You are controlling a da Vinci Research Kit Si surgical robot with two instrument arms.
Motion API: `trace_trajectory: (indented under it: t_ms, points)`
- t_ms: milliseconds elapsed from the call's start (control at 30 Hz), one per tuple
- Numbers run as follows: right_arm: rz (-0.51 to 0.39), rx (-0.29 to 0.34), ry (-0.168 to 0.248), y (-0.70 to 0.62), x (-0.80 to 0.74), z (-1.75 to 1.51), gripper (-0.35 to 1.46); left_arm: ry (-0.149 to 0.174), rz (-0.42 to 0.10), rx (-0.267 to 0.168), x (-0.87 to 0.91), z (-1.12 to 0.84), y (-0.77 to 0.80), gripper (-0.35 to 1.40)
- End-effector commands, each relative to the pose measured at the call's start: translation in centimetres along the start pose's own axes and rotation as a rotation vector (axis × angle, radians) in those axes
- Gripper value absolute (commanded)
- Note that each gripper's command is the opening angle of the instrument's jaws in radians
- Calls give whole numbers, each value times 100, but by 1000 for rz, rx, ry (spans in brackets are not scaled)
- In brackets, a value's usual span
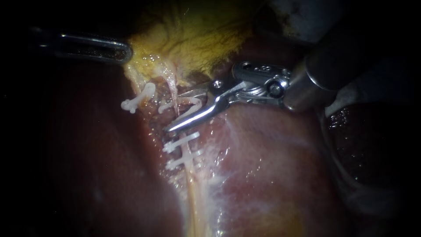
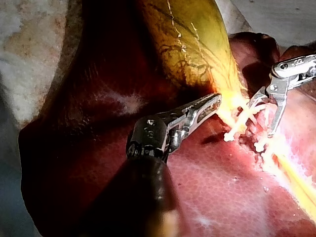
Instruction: Clipping third clip right tube
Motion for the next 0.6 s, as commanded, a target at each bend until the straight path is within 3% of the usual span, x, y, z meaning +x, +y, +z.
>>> trace_trajectory:
  t_ms: [33,133,267,367,600]
  points:
    - [10,7,13,0,0,2,56,0,0,0,0,0,0,-35]
    - [46,37,54,0,2,6,56,0,0,0,0,0,0,-35]
    - [83,127,93,-6,3,10,54,0,0,0,0,0,0,-35]
    - [106,100,122,-11,5,14,54,0,0,0,0,0,0,-35]
    - [118,120,108,-22,11,20,50,0,0,0,0,0,0,-35]
